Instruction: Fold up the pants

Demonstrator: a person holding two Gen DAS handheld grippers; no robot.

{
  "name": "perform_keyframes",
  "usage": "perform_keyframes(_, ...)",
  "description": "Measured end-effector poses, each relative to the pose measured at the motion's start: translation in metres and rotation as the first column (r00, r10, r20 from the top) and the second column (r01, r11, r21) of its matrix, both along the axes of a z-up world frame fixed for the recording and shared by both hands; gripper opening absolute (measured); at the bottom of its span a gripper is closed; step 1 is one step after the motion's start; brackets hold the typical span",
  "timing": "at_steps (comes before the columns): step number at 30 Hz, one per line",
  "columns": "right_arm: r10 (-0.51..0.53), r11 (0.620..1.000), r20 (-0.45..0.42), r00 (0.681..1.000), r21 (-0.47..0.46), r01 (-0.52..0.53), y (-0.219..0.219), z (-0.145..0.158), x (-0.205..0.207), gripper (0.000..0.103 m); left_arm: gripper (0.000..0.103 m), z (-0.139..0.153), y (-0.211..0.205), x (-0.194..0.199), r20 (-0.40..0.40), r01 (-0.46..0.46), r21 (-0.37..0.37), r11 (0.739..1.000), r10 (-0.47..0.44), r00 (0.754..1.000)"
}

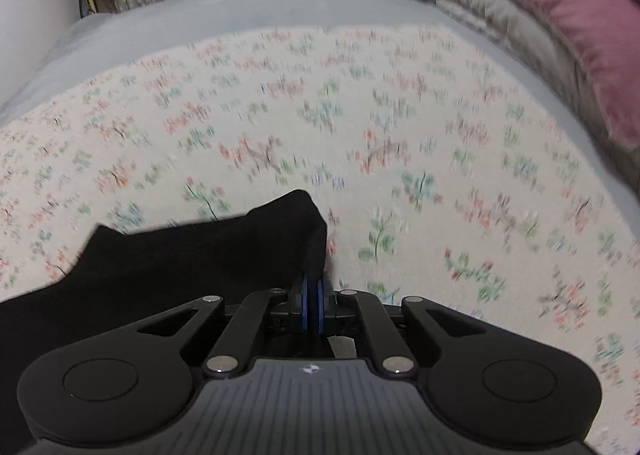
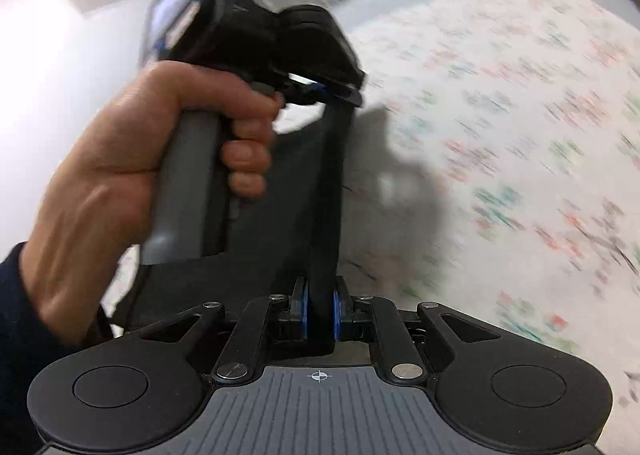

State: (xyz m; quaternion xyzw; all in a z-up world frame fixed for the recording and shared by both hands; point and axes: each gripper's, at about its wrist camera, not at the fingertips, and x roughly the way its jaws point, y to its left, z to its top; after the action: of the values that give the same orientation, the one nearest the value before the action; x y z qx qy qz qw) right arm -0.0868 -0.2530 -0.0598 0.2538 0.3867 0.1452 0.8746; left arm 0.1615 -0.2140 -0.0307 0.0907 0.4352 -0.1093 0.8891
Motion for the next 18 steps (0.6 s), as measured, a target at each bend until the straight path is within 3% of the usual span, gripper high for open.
perform_keyframes(2,-0.010,1.000,-0.040,0.999,0.005,0.010,-0.004,-0.013,-0.001,0.012,0.022,-0.008,0.001,0.004,-0.017,-0.009,-0.001,1.000,0.009,1.000)
perform_keyframes(7,-0.056,0.989,-0.087,0.995,0.130,0.067,-0.013,-0.032,-0.005,0.022,0.024,-0.007,0.001,0.010,-0.025,-0.005,0.014,1.000,0.006,1.000)
perform_keyframes(12,-0.113,0.977,-0.089,0.990,0.169,0.127,-0.014,-0.037,-0.008,0.022,0.031,-0.005,-0.004,0.017,-0.037,-0.018,0.033,0.999,0.019,0.999)
perform_keyframes(14,-0.121,0.983,-0.066,0.990,0.129,0.129,-0.009,-0.032,-0.014,0.016,0.031,-0.004,-0.004,0.020,-0.045,-0.019,0.031,0.999,0.021,0.999)
perform_keyframes(16,-0.112,0.989,-0.040,0.993,0.097,0.116,-0.008,-0.018,-0.030,0.011,0.031,0.002,0.001,0.025,-0.068,-0.018,-0.002,1.000,0.018,0.998)
perform_keyframes(18,-0.112,0.991,-0.029,0.993,0.073,0.114,-0.006,-0.016,-0.034,0.010,0.034,0.014,0.014,0.033,-0.091,-0.026,-0.107,0.994,0.016,0.996)
